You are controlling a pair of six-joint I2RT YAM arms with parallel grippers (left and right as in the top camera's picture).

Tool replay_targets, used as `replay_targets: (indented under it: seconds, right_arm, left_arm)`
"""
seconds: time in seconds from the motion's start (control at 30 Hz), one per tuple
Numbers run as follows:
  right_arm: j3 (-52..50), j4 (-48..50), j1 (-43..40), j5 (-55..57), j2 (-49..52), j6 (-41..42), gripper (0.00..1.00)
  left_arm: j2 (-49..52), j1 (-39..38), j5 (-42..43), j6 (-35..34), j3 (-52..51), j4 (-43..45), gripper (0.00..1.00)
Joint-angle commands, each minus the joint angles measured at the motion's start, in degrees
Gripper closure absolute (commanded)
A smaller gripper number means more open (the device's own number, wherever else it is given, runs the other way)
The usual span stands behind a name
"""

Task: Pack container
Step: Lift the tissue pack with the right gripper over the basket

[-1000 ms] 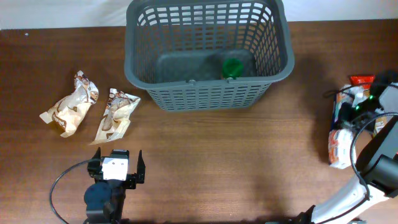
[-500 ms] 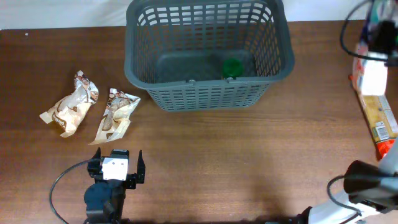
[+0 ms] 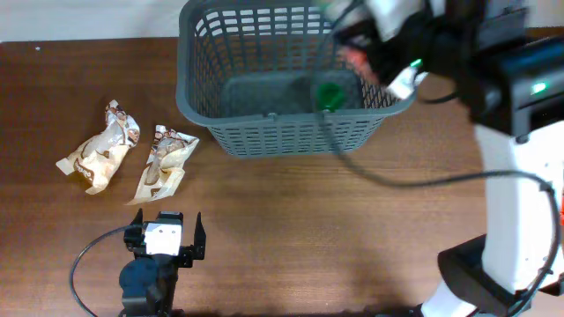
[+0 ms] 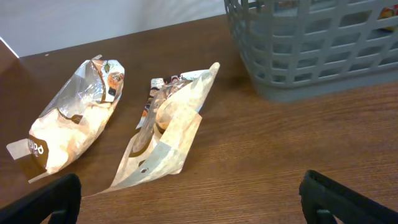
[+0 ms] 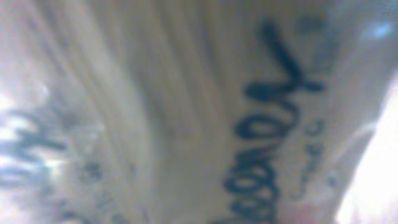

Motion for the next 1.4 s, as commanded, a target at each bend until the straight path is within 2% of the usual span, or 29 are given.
replay_targets:
  seconds: [0.0, 0.1, 0.9, 1.07, 1.37]
  right_arm:
    - [0.8, 0.1, 6.0, 6.4, 1.0, -9.9, 0.96]
    - [-0.5, -0.3, 7.5, 10.3, 2.2, -11.7, 0.96]
    - [-15.1, 0.9, 6.2, 9.5, 18.0, -13.3, 0.96]
    - [-18.8, 2.3, 6.2, 9.3, 18.7, -13.2, 0.96]
    - [-19.1, 2.9, 6.2, 9.3, 18.7, -12.8, 0.96]
  left_arm:
    - [-0.4, 0.4, 0.6, 0.9, -0.4, 0.2, 0.01]
    - [-0.4, 0.4, 0.7, 0.9, -0.4, 0.2, 0.01]
    - [-0.4, 0.4, 0.7, 1.0, -0.4, 0.2, 0.01]
    - [-0.4, 0.4, 0.7, 1.0, -0.4, 0.2, 0.01]
    - [-0.4, 0.4, 0.6, 0.9, -0.4, 0.2, 0.01]
